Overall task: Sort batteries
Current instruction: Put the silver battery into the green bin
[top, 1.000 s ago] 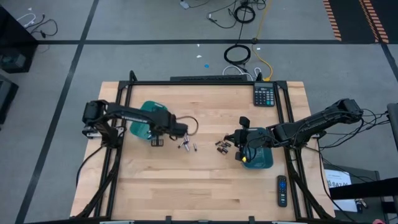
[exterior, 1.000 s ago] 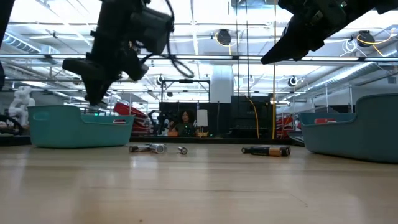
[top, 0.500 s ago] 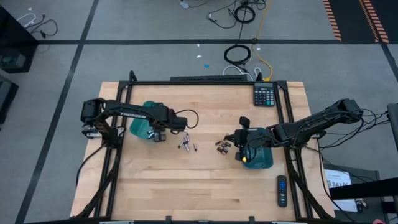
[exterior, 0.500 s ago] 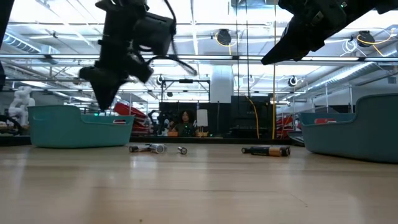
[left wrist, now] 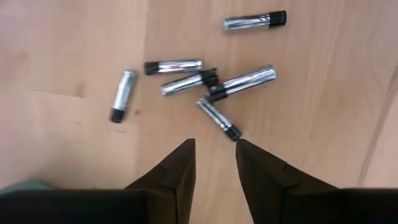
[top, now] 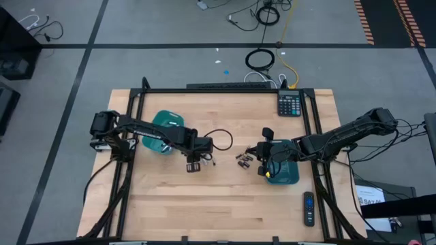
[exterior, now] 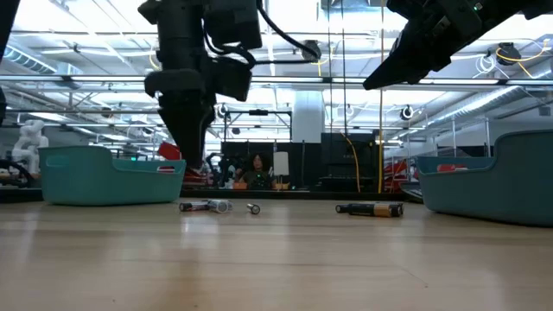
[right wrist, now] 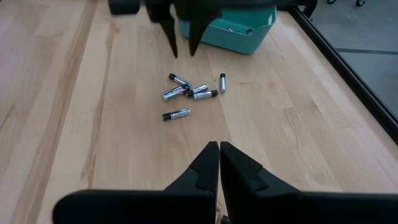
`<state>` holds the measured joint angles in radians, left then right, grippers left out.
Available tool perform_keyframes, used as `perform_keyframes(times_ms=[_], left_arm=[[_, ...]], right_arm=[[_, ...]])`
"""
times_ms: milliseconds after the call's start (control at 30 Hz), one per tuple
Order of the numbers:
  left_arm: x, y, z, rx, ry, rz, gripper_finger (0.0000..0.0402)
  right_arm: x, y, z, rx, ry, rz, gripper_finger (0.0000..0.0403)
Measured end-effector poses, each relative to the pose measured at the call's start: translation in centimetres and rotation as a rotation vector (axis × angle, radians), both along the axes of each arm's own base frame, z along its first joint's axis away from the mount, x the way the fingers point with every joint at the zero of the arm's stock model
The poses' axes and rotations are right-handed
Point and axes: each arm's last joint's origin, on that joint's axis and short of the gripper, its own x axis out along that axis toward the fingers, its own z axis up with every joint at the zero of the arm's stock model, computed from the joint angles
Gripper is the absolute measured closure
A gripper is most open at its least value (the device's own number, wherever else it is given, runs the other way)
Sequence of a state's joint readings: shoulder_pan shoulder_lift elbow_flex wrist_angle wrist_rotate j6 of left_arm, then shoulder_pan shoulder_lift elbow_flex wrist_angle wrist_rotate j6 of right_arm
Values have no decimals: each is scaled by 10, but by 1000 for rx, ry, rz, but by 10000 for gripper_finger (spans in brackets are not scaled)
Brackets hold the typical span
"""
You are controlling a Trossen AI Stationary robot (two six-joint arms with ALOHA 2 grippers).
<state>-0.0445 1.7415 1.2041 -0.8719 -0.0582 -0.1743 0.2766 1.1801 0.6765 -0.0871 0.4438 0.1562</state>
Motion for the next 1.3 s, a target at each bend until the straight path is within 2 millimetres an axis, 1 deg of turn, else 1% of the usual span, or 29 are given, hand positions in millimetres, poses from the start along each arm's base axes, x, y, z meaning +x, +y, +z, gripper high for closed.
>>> perform_keyframes(times_ms=[167, 367, 433, 567, 667, 700, 800, 833, 900, 967, 1067, 1100, 1167, 1300], left_arm=[[9, -6, -23, -4, 40, 27, 276], [13, -5, -46, 37, 112, 54, 275], [15, -5, -51, 38, 119, 62, 275], [17, -5, -56, 50, 130, 61, 276], [16, -5, -58, 57, 149, 8, 294], [16, -6, -59, 61, 152, -11, 309], [15, -11, -57, 104, 157, -50, 374], [14, -11, -56, 113, 162, -55, 382], [11, -12, -53, 147, 210, -64, 382], [3, -9, -47, 226, 324, -73, 382], [-4, -6, -33, 350, 434, -92, 382], [-9, -5, -28, 374, 480, -100, 382], [-17, -3, -24, 387, 546, -110, 382], [-26, 1, -11, 383, 574, -80, 383]], right_arm=[[0, 0, 0, 1, -2, 0, 397], [0, 0, 0, 1, -1, -1, 397], [0, 0, 0, 2, -1, 0, 397], [0, 0, 0, 3, -1, -1, 397], [0, 0, 0, 4, -1, -2, 397], [0, 0, 0, 4, -1, -2, 397], [0, 0, 0, 4, -1, -2, 397], [0, 0, 0, 4, -1, -1, 397], [0, 0, 0, 4, -1, -2, 397], [0, 0, 0, 4, 0, -2, 397], [0, 0, 0, 9, 0, -5, 397], [0, 0, 0, 10, 0, -5, 397], [0, 0, 0, 12, 1, -7, 397], [0, 0, 0, 12, 1, -7, 397]])
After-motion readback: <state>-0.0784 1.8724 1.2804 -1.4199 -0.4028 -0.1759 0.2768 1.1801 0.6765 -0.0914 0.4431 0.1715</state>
